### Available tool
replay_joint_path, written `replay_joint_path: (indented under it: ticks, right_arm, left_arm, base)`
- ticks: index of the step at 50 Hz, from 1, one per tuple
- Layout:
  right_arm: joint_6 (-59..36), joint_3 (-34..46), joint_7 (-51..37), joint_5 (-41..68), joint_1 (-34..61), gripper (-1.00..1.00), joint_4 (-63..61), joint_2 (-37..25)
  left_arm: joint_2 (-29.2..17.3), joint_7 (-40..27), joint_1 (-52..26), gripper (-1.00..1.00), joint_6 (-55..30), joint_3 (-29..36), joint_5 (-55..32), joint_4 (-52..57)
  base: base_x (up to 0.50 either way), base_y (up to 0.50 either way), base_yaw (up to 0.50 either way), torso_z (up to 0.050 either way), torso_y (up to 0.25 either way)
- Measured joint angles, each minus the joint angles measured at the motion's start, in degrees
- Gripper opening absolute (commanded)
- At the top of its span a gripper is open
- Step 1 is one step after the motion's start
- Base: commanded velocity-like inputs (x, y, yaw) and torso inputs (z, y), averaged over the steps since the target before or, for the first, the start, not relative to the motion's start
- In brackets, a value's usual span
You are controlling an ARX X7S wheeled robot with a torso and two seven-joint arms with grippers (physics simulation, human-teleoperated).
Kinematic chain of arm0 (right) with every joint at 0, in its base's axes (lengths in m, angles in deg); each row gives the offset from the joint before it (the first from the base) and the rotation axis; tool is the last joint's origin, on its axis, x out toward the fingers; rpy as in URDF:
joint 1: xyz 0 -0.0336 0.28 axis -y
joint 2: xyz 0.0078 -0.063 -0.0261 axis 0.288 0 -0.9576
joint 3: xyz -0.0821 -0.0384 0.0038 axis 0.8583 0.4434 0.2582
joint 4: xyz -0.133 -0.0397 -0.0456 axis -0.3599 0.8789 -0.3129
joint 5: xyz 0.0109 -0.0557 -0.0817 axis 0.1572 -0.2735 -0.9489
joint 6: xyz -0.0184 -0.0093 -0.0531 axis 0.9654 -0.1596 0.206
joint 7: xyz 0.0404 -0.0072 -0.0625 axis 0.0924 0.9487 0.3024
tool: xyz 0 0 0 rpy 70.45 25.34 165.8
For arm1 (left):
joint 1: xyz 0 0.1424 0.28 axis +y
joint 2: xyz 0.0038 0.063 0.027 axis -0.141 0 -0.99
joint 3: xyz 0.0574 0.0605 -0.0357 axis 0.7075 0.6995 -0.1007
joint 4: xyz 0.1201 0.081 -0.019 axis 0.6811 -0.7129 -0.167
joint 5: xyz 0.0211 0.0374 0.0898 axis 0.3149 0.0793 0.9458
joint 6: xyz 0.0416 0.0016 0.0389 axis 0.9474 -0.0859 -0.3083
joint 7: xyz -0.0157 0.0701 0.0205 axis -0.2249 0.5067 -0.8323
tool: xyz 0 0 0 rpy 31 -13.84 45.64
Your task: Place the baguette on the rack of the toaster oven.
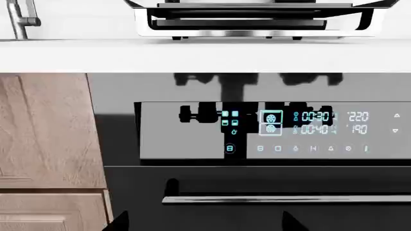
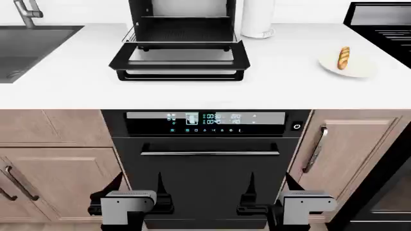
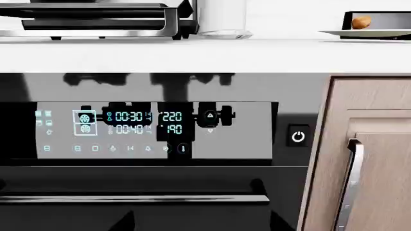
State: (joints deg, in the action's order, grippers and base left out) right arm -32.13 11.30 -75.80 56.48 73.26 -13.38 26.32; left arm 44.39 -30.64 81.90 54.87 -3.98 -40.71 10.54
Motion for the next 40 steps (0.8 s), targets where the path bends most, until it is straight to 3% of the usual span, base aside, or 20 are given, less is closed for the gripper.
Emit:
replay_joint_path:
  ticks: [13, 14, 26, 31, 40]
  right_arm:
    - [-0.26, 1.89, -2.14, 1.06, 0.09, 1.00, 0.14, -1.46]
    - [4.49, 3.55, -3.45, 2.17, 1.95, 1.00, 6.21, -1.59]
    - [-0.37, 3.87, -5.26, 1.07, 1.03, 1.00, 2.61, -2.57]
    - [-4.56, 4.11, -6.95, 0.40, 0.74, 1.00, -1.46, -3.21]
    - [-23.43, 5.06, -8.63, -3.19, 2.79, 1.00, -18.96, -5.23]
  left_arm:
    - [-1.52, -0.77, 0.16, 1.00, 0.68, 1.75, -2.23, -0.57]
    - [-1.80, -2.78, -1.74, 1.00, 5.25, 6.04, -5.48, -6.57]
    - [-2.82, -1.60, 0.02, 1.00, 0.72, 4.63, -5.07, -1.52]
    - [-3.60, -2.33, 0.14, 1.00, -4.50, 4.21, -5.86, 3.23]
    - [-6.85, -3.42, -2.99, 1.00, -20.75, 2.22, -8.85, 20.22]
  base:
    - [0.00, 0.00, 0.00, 0.000, 0.000]
    - [0.00, 0.00, 0.00, 0.000, 0.000]
    - [0.00, 0.00, 0.00, 0.000, 0.000]
    - [0.00, 0.00, 0.00, 0.000, 0.000]
    - [0.00, 0.00, 0.00, 0.000, 0.000]
